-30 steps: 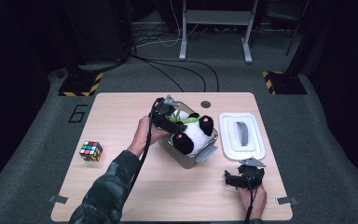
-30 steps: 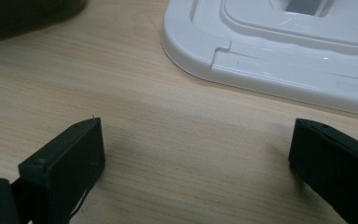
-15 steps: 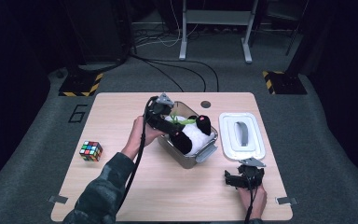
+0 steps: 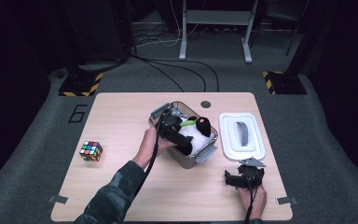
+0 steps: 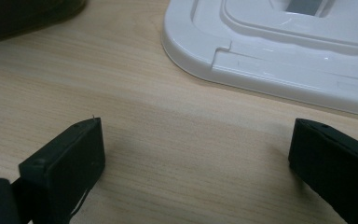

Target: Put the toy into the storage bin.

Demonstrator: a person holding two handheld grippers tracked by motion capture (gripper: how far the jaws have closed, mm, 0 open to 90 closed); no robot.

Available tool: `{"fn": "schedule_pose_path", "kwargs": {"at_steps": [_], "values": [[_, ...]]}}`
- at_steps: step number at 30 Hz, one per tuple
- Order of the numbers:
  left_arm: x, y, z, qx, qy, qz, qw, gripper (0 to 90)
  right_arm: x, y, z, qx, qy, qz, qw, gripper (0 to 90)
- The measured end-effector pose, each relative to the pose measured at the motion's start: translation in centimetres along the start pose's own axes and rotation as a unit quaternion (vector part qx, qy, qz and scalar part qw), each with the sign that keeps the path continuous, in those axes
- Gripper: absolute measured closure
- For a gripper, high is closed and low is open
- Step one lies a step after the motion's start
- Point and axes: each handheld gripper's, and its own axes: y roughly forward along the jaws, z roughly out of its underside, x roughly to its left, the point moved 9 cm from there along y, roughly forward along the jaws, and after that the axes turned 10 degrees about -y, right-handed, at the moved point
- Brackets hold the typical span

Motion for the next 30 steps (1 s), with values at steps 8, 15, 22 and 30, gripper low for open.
{"fn": "schedule_pose_path", "kwargs": {"at_steps": [8, 15, 22, 30], "values": [[-0.1, 0.5, 0.2, 0.013, -0.001, 0.004, 0.9999, 14.2, 0.0, 0.0, 0.0, 0.000, 0.000, 0.000, 1.0000, 2.9], [1.3, -3.6, -0.2, -0.032, -0.026, 0.013, 0.9991, 15.1, 0.0, 0.0, 0.0, 0.000, 0.000, 0.000, 1.0000, 2.9], [2.3, -4.5, 1.2, -0.012, -0.036, 0.010, 0.9992, 15.1, 0.0, 0.0, 0.0, 0.000, 0.000, 0.000, 1.0000, 2.8], [2.0, -3.5, 1.6, -0.005, -0.031, -0.002, 0.9995, 15.2, 0.0, 0.0, 0.0, 0.000, 0.001, 0.000, 1.0000, 2.8]]}}
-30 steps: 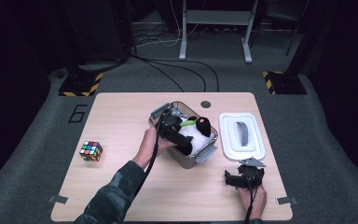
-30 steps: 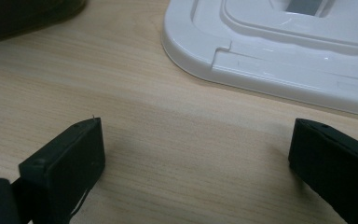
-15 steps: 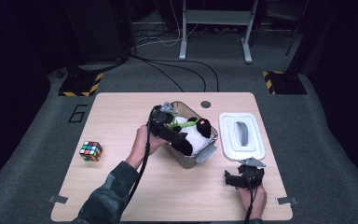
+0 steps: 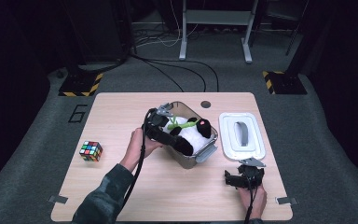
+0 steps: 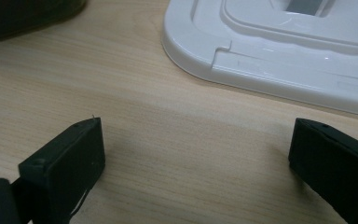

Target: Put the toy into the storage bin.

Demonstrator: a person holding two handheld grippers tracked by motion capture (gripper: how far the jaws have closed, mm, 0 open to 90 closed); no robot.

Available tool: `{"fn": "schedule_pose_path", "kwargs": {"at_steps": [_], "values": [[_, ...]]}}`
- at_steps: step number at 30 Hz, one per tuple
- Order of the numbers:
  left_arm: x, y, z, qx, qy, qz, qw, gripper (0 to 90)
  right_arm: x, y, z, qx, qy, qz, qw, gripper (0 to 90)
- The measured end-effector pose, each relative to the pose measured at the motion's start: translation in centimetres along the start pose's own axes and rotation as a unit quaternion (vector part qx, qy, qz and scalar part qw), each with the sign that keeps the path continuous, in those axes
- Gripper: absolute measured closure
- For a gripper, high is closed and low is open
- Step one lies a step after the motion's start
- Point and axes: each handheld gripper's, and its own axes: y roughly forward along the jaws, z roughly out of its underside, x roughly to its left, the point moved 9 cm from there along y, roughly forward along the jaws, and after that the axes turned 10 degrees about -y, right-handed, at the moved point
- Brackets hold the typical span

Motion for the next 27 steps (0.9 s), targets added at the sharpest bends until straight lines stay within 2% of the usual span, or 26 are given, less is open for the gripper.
{"fn": "schedule_pose_path", "kwargs": {"at_steps": [9, 12, 14, 16, 17, 19, 24, 25, 27], "values": [[-0.5, 1.2, 0.0, 0.013, 0.016, -0.015, 0.9997, 15.3, 0.0, 0.0, 0.0, 0.000, 0.000, 0.000, 1.0000, 2.8], [-0.6, 1.9, 0.0, 0.023, 0.025, -0.026, 0.9991, 16.0, 0.0, 0.0, 0.0, 0.000, 0.000, 0.000, 1.0000, 2.8], [-0.8, 2.5, 0.2, 0.033, 0.024, -0.023, 0.9989, 16.0, 0.0, 0.0, 0.0, 0.000, 0.000, 0.000, 1.0000, 2.8], [-1.1, 3.6, 0.8, 0.056, 0.032, -0.025, 0.9976, 16.3, 0.0, 0.0, 0.0, 0.000, -0.001, 0.000, 1.0000, 2.8], [-1.1, 3.6, 0.8, 0.056, 0.032, -0.025, 0.9976, 16.3, 0.0, 0.0, 0.0, 0.000, -0.001, 0.000, 1.0000, 2.8], [-1.3, 4.0, 0.8, 0.053, 0.024, -0.010, 0.9982, 16.2, 0.0, 0.0, 0.0, 0.000, -0.001, 0.000, 1.0000, 2.8], [-1.2, 3.3, 0.0, 0.039, 0.025, -0.014, 0.9988, 15.8, 0.0, 0.0, 0.0, 0.000, -0.001, 0.000, 1.0000, 2.9], [-1.2, 3.0, -0.3, 0.033, 0.021, -0.013, 0.9991, 15.5, 0.0, 0.0, 0.0, 0.000, -0.001, 0.000, 1.0000, 3.0], [-1.4, 2.5, -1.0, 0.014, 0.003, 0.002, 0.9999, 15.3, 0.0, 0.0, 0.0, 0.000, -0.001, 0.000, 1.0000, 3.0]]}}
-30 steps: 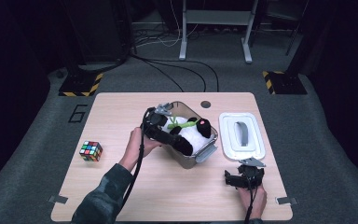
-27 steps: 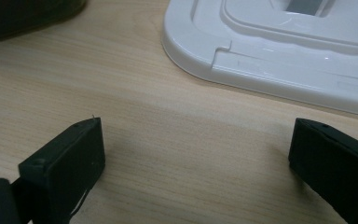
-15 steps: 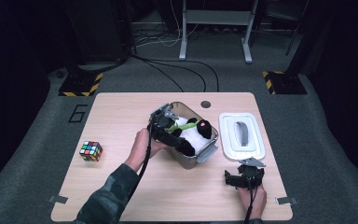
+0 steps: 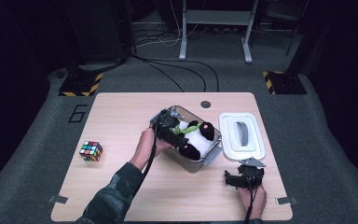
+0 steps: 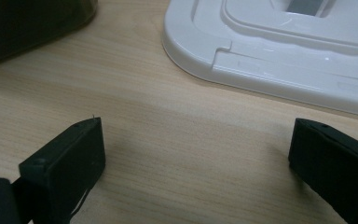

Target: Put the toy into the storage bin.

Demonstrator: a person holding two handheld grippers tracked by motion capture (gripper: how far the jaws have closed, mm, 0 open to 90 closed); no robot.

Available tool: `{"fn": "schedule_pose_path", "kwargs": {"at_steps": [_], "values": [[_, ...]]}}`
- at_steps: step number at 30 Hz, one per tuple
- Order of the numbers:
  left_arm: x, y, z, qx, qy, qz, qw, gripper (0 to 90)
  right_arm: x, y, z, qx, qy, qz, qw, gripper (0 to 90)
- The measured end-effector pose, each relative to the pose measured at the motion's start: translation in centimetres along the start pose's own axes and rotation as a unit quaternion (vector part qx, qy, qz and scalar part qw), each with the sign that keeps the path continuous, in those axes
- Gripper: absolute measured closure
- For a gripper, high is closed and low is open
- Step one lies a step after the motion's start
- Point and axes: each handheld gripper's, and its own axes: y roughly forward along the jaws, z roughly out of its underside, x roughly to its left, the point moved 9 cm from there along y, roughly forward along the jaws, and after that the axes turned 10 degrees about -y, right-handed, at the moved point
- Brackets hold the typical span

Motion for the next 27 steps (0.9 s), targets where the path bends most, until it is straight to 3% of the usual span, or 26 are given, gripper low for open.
{"fn": "schedule_pose_path", "kwargs": {"at_steps": [4, 7, 11, 18, 26, 27], "values": [[-0.5, 0.5, -0.7, 0.001, -0.006, 0.005, 1.0000, 15.4, 0.0, 0.0, 0.0, 0.000, 0.000, 0.000, 1.0000, 3.0], [-0.6, 2.2, -0.3, 0.034, 0.000, 0.001, 0.9994, 15.9, 0.0, 0.0, 0.0, 0.000, 0.000, 0.000, 1.0000, 3.0], [-0.4, 3.0, 0.0, 0.047, -0.007, 0.002, 0.9989, 16.3, 0.0, 0.0, 0.0, 0.000, 0.000, 0.000, 1.0000, 3.0], [-0.7, 4.5, 0.5, 0.083, 0.019, -0.016, 0.9962, 20.3, 0.0, 0.0, 0.0, 0.000, -0.004, -0.002, 1.0000, 3.0], [-0.9, 5.4, 1.0, 0.122, 0.055, -0.041, 0.9901, 21.6, 0.0, 0.0, 0.0, 0.000, -0.005, -0.001, 1.0000, 3.0], [-0.9, 5.4, 1.0, 0.122, 0.054, -0.041, 0.9903, 21.6, 0.0, 0.0, 0.0, 0.000, -0.005, -0.001, 1.0000, 3.0]]}}
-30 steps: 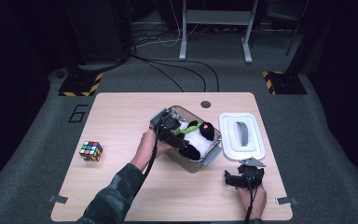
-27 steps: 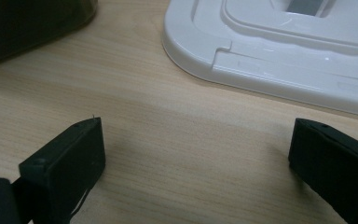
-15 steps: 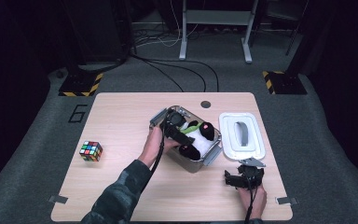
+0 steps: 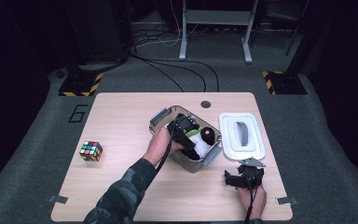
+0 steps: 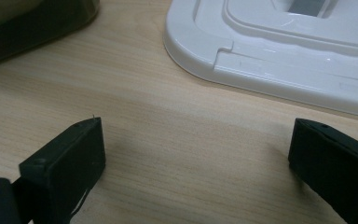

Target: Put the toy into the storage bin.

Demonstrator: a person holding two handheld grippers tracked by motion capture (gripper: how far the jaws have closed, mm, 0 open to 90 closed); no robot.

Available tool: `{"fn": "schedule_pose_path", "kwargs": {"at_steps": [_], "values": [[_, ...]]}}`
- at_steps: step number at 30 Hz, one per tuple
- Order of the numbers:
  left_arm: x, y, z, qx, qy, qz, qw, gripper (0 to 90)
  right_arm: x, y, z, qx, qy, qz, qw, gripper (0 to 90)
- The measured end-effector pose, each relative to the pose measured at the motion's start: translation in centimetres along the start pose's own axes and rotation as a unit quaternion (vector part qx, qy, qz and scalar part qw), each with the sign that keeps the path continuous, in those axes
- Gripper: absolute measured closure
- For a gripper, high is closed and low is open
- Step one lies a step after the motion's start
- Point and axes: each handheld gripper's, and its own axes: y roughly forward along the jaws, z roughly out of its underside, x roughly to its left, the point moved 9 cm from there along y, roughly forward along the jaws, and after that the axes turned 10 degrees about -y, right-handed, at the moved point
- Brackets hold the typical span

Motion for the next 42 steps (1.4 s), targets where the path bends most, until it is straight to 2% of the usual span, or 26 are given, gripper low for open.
{"fn": "schedule_pose_path", "kwargs": {"at_steps": [5, 7, 8, 10, 13, 14, 18, 22, 23, 25, 26, 27, 29, 32, 36, 42], "values": [[0.2, -1.4, -0.2, -0.035, -0.025, 0.036, 0.9984, 18.6, 0.0, 0.0, 0.0, 0.000, 0.000, -0.001, 1.0000, 3.1], [0.4, -2.3, -0.2, -0.052, -0.040, 0.049, 0.9966, 17.9, 0.0, 0.0, 0.0, 0.000, 0.000, -0.001, 1.0000, 3.0], [0.5, -2.8, -0.1, -0.057, -0.041, 0.051, 0.9962, 17.9, 0.0, 0.0, 0.0, 0.000, 0.000, -0.001, 1.0000, 3.0], [0.4, -3.8, 0.1, -0.073, -0.051, 0.071, 0.9935, 17.0, 0.0, 0.0, 0.0, 0.000, 0.000, -0.001, 1.0000, 3.0], [0.0, -4.7, 0.7, -0.078, -0.052, 0.091, 0.9915, 16.5, 0.0, 0.0, 0.0, 0.000, 0.000, -0.001, 1.0000, 3.0], [-0.2, -4.7, 1.0, -0.074, -0.047, 0.092, 0.9919, 16.5, 0.0, 0.0, 0.0, 0.000, 0.000, -0.001, 1.0000, 3.0], [-0.5, -4.4, 1.5, -0.071, -0.045, 0.089, 0.9925, 16.3, 0.0, 0.0, 0.0, 0.000, 0.000, -0.001, 1.0000, 3.0], [-0.5, -3.5, 1.5, -0.053, -0.023, 0.049, 0.9971, 18.1, 0.0, 0.0, 0.0, 0.000, 0.000, -0.001, 1.0000, 3.0], [-0.4, -3.2, 1.6, -0.049, -0.018, 0.046, 0.9976, 18.1, 0.0, 0.0, 0.0, 0.000, 0.000, -0.001, 1.0000, 3.0], [-0.3, -2.8, 1.6, -0.051, -0.021, 0.040, 0.9977, 18.2, 0.1, 0.0, 0.0, 0.000, 0.001, -0.001, 1.0000, 2.9], [-0.4, -2.5, 1.7, -0.046, -0.023, 0.040, 0.9979, 18.2, 0.0, 0.0, 0.0, 0.000, 0.000, -0.001, 1.0000, 2.9], [-0.4, -1.8, 1.8, -0.038, -0.028, 0.050, 0.9976, 19.5, 0.0, 0.0, 0.0, 0.000, 0.000, -0.001, 1.0000, 2.9], [-0.4, -1.6, 1.8, -0.039, -0.031, 0.051, 0.9974, 19.6, 0.0, 0.0, 0.0, 0.000, 0.000, -0.001, 1.0000, 2.9], [-0.5, -1.3, 1.5, -0.036, -0.031, 0.045, 0.9978, 20.4, 0.0, 0.0, 0.0, 0.000, 0.000, -0.001, 1.0000, 2.9], [-0.5, -0.6, 1.5, -0.018, -0.026, 0.036, 0.9989, 22.3, 0.1, 0.0, 0.0, 0.000, 0.000, -0.002, 1.0000, 3.0], [-0.5, -0.5, 1.4, 0.004, -0.022, 0.034, 0.9992, 23.0, 0.1, 0.0, 0.0, 0.000, 0.000, -0.002, 1.0000, 3.0]]}}
